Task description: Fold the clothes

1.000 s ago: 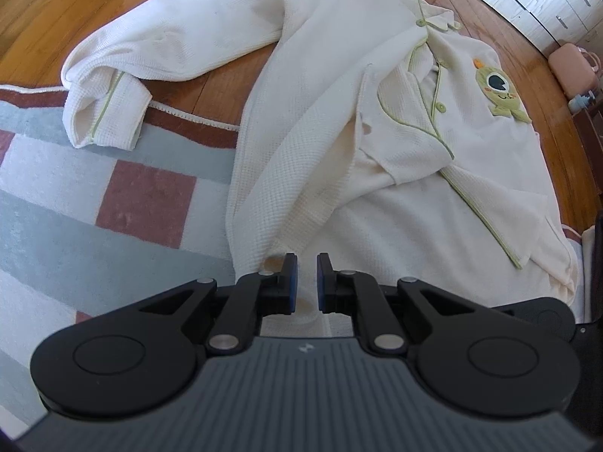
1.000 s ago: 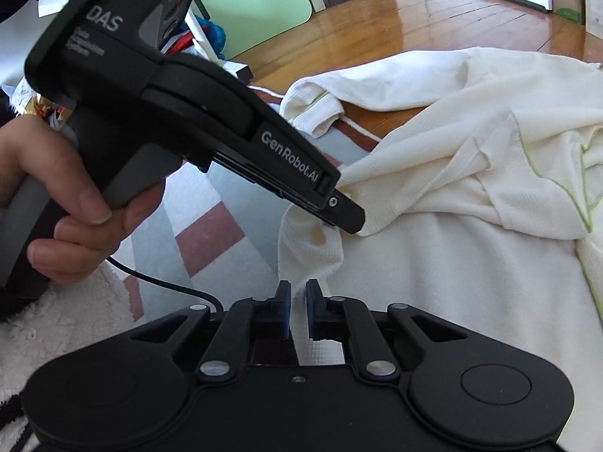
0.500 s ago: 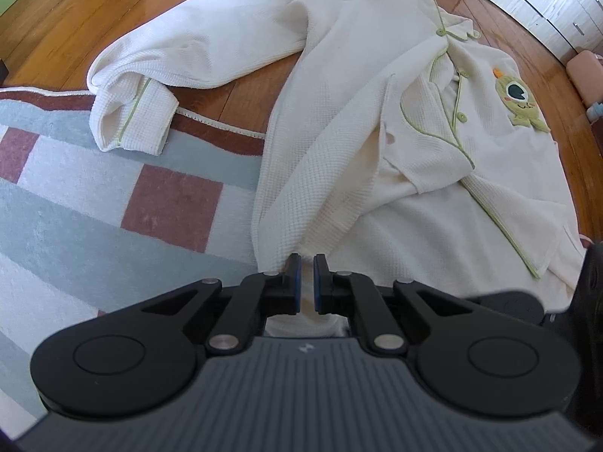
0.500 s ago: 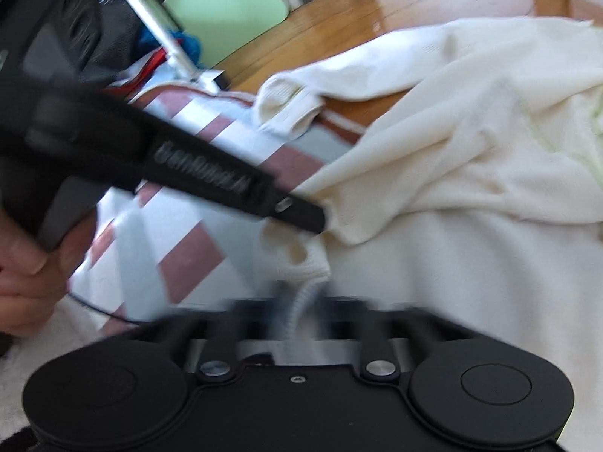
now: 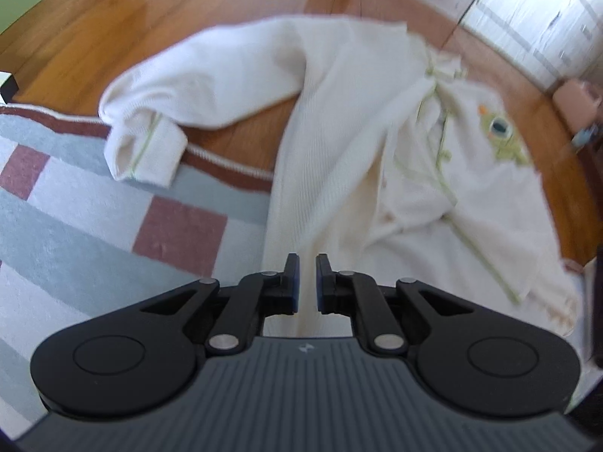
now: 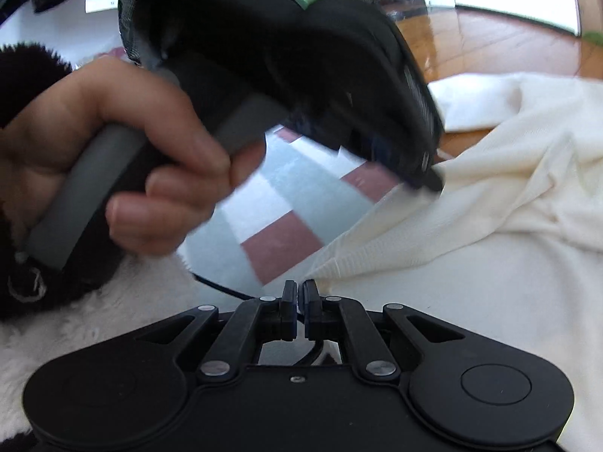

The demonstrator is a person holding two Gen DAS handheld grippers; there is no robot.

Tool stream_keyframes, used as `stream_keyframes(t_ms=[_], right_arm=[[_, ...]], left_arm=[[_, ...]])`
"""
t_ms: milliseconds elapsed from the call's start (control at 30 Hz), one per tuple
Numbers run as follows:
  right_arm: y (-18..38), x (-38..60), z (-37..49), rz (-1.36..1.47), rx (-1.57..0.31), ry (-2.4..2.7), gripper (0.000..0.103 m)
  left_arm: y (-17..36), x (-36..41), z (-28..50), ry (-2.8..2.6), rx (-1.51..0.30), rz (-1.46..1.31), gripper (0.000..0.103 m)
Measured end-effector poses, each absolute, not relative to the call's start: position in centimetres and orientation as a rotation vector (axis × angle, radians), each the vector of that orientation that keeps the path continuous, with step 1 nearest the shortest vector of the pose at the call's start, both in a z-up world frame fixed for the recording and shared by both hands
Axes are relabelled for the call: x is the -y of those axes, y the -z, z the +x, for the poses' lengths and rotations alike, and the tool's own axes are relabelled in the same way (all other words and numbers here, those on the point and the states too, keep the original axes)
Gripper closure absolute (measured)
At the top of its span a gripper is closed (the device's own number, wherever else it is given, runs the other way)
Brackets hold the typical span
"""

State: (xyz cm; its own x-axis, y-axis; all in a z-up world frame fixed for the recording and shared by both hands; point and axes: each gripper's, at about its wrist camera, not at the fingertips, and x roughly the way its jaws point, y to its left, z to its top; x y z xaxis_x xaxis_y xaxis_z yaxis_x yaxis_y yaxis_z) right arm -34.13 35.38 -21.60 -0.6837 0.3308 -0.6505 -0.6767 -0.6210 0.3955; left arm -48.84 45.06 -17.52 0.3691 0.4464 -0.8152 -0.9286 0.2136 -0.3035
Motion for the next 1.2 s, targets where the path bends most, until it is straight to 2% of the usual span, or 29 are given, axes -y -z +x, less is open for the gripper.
stream_keyframes(t_ms=[167, 200, 233, 267, 333, 533, 700, 833, 900, 967, 1033, 1067, 1100, 1133, 1200], right_arm=[[22.3, -35.1, -33.3, -0.792, -0.97, -2.303, 0.082], [22.4, -35.1, -32.3, -0.778, -1.013, -2.292, 0.077], [22.4, -34.9, -30.9, -0.748, -1.049, -2.276, 0.066], [22.4, -34.7, -29.6, -0.718, -1.085, -2.26, 0.06], [22.1, -34.6, -26.2, -0.633, -1.125, -2.207, 0.054], [20.4, -34.8, -14.7, -0.489, -1.057, -1.819, 0.052], [20.3, -34.6, -7.7, -0.386, -1.066, -1.579, 0.05], [21.3, -33.7, -4.9, -0.352, -1.125, -1.492, 0.043], [22.5, -33.5, -3.6, -0.351, -1.161, -1.464, 0.037], [23.9, -33.3, -3.1, -0.337, -1.199, -1.449, 0.037], [24.8, -33.7, -2.9, -0.309, -1.23, -1.447, 0.037], [24.8, -33.9, -2.8, -0.286, -1.243, -1.467, 0.037], [24.8, -34.1, -2.8, -0.264, -1.256, -1.487, 0.037], [24.7, -34.3, -2.7, -0.241, -1.269, -1.507, 0.037], [24.4, -34.7, -3.3, -0.226, -1.266, -1.566, 0.037]], left_arm=[[16.8, -44.7, -47.2, -0.993, -0.671, -0.8, 0.08], [16.7, -44.5, -46.3, -0.972, -0.692, -0.758, 0.08], [16.5, -44.2, -45.3, -0.952, -0.713, -0.708, 0.08], [16.3, -43.9, -44.2, -0.927, -0.735, -0.657, 0.08], [16.1, -43.6, -41.8, -0.862, -0.781, -0.565, 0.08], [17.9, -46.3, -34.2, -0.866, -0.979, -0.371, 0.08], [20.7, -49.2, -32.7, -0.877, -0.993, -0.419, 0.08], [21.5, -49.1, -32.3, -0.888, -1.06, -0.344, 0.06], [21.5, -49.1, -32.2, -0.879, -1.062, -0.311, 0.059], [22.2, -49.6, -32.5, -0.893, -1.074, -0.35, 0.053], [22.5, -50.0, -32.8, -0.908, -1.059, -0.406, 0.053], [22.4, -50.0, -32.9, -0.897, -1.043, -0.418, 0.059], [22.3, -49.9, -33.0, -0.872, -1.036, -0.421, 0.07], [22.3, -49.8, -33.0, -0.847, -1.029, -0.429, 0.103], [21.6, -49.3, -33.2, -0.817, -1.004, -0.45, 0.103]])
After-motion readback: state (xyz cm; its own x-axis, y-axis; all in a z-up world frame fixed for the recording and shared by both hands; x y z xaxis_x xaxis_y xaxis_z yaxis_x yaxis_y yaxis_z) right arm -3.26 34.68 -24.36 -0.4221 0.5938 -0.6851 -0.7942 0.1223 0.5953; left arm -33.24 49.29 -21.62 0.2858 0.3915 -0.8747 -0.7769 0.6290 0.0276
